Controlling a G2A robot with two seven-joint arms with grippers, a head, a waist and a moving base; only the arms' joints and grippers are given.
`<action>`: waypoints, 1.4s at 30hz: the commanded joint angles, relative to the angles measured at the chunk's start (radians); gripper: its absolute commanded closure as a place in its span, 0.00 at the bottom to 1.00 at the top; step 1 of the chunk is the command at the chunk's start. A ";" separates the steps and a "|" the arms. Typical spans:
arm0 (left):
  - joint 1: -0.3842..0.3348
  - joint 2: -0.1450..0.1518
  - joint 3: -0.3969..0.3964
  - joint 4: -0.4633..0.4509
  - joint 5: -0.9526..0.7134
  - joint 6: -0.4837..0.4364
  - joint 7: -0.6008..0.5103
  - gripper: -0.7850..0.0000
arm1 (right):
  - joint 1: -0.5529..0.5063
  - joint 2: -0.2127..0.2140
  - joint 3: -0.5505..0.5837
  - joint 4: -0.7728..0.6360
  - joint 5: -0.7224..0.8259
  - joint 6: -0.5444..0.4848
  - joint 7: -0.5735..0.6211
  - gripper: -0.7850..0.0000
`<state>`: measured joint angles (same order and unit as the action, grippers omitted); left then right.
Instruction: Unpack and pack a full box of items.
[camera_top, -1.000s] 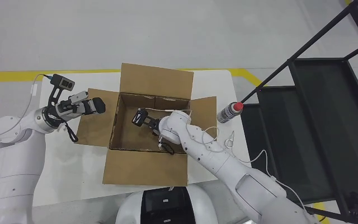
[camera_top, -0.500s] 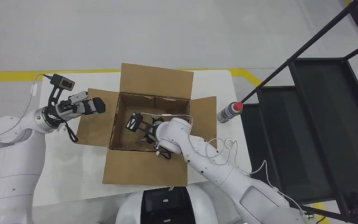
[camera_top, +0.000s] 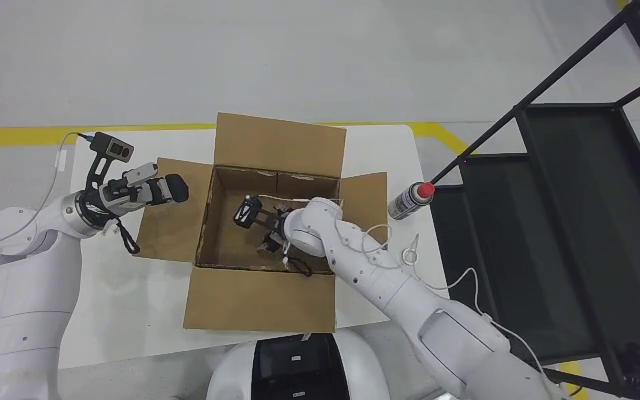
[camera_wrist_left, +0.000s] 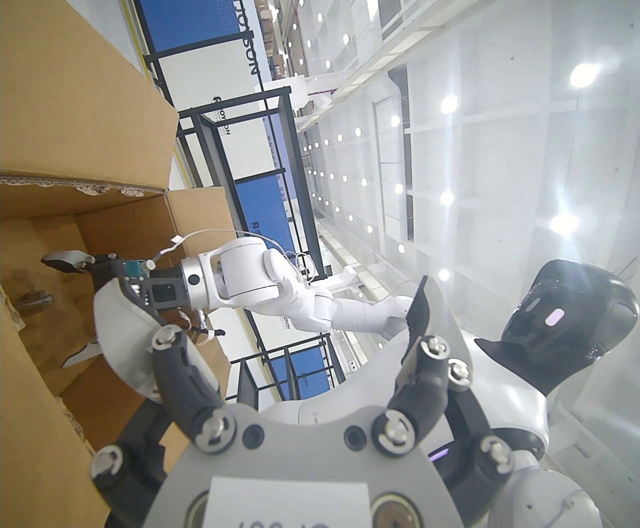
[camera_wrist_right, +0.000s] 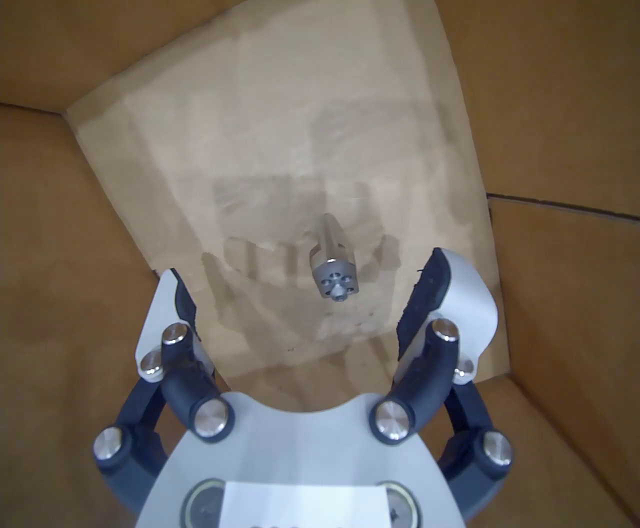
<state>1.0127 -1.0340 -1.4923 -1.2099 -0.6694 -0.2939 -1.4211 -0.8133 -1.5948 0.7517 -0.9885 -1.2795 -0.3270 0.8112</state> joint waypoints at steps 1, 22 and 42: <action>0.000 0.000 0.000 0.000 0.000 0.000 0.000 0.00 | 0.018 -0.010 -0.013 0.046 0.014 -0.006 -0.011 0.00; 0.000 0.000 0.000 0.000 0.000 0.000 0.000 0.00 | 0.050 -0.047 -0.063 0.059 -0.046 0.098 -0.046 1.00; 0.000 0.000 0.000 0.000 0.000 0.000 0.000 0.00 | -0.299 0.080 0.132 -0.577 -0.281 0.046 -0.077 1.00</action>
<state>1.0127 -1.0340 -1.4923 -1.2098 -0.6694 -0.2939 -1.4211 -1.0940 -1.5205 0.8736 -1.5411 -1.5489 -0.2776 0.7591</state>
